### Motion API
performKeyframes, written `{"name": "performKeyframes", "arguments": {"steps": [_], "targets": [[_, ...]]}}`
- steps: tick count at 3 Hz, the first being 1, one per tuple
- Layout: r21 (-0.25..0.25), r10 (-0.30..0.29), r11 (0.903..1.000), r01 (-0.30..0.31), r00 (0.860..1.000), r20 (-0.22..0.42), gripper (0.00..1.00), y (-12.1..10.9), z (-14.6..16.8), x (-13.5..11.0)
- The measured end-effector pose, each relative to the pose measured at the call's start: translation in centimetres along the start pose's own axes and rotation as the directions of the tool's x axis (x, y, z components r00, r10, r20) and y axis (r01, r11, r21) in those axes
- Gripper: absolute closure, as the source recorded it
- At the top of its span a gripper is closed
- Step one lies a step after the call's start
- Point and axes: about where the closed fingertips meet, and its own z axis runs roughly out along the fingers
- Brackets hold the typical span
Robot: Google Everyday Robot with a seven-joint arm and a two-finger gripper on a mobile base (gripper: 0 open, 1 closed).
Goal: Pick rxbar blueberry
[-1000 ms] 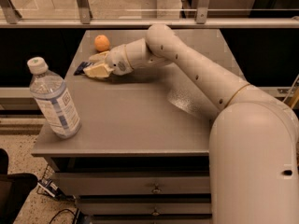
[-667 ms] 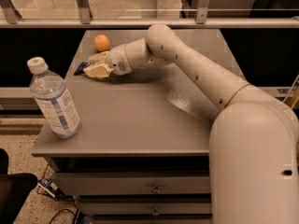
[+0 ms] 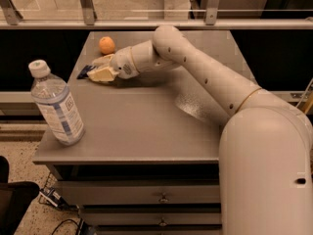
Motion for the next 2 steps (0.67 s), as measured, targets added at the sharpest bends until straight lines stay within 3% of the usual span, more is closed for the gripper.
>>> {"name": "performKeyframes", "arguments": {"steps": [2], "targets": [[0.000, 0.000, 1.0000, 0.000, 1.000, 0.000, 1.00, 0.00, -0.01, -0.01]]}}
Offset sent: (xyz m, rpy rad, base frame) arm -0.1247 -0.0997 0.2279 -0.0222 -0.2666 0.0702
